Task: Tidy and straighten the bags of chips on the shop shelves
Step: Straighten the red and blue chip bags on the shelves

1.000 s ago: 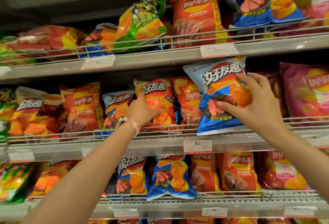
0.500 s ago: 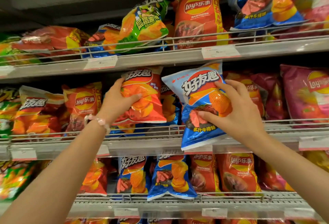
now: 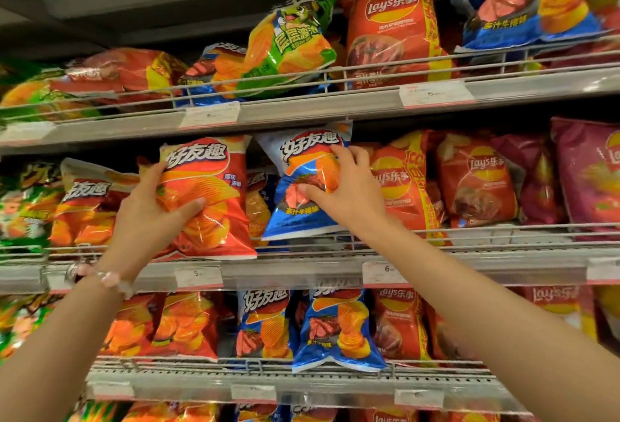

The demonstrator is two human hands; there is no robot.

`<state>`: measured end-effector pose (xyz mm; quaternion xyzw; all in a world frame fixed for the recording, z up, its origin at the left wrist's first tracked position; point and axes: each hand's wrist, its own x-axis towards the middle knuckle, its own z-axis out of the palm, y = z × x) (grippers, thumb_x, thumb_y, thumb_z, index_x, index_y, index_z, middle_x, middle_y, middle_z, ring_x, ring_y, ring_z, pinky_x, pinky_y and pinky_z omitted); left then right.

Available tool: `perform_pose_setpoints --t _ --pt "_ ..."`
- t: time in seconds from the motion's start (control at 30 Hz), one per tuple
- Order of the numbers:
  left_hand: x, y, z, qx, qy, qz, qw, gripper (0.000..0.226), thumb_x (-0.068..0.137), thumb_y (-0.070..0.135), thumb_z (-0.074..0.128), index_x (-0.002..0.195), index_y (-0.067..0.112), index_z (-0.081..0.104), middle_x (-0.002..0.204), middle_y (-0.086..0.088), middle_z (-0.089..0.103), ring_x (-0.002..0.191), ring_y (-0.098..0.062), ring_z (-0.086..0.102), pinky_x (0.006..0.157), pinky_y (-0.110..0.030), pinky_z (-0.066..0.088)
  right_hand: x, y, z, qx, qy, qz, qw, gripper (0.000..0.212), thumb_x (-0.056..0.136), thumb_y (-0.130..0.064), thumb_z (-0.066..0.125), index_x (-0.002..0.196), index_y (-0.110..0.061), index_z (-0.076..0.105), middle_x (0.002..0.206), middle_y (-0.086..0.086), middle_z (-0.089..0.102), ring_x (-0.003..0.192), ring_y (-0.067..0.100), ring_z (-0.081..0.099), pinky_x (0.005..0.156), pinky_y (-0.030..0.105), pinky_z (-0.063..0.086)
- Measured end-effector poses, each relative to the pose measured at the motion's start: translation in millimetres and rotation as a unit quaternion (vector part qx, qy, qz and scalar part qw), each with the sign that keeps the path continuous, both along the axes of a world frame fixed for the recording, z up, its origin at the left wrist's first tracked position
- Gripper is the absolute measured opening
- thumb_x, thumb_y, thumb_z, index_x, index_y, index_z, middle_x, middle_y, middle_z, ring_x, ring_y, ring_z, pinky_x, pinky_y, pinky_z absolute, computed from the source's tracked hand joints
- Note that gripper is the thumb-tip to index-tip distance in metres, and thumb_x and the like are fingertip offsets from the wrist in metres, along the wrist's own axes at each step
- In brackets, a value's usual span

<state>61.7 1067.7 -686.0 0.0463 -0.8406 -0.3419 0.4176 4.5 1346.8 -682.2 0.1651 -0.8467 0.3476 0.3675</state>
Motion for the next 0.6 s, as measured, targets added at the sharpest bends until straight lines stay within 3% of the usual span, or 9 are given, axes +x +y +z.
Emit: perform_pose_setpoints --t 0.2,0.43,0.6 --pt "4.0 5.5 -0.1 0.045 0.021 -0.055 0.997 0.078 0.075 0.039 0.077 0.141 0.032 0.037 0.134 -0.002 0.049 0.107 -0.016 0.049 0.088 -0.039 0.046 -33.6 -16.2 -0.8 -0.019 -0.011 -0.019 1.000 0.083 0.077 -0.047 0.072 0.143 -0.016 0.031 0.149 0.013 0.023 0.121 0.038 0.047 0.093 0.040 0.044" --pt "5.8 13.5 -0.6 0.074 0.031 -0.083 0.993 0.075 0.076 0.032 0.078 0.140 0.031 0.039 0.129 0.001 0.049 0.109 -0.020 0.053 0.093 -0.046 0.048 -51.7 -18.9 -21.9 0.037 -0.028 -0.066 0.997 0.085 0.079 -0.044 0.071 0.146 -0.020 0.025 0.154 0.015 0.012 0.131 0.040 0.032 0.096 0.044 0.043" --pt "6.7 10.7 -5.0 0.084 0.041 -0.084 0.992 0.075 0.075 0.029 0.078 0.140 0.031 0.040 0.123 0.006 0.049 0.108 -0.019 0.053 0.089 -0.042 0.049 -57.9 -19.6 -29.2 0.051 -0.064 -0.081 0.993 0.087 0.077 -0.051 0.070 0.145 -0.024 0.025 0.154 0.015 0.011 0.134 0.037 0.027 0.092 0.049 0.047"
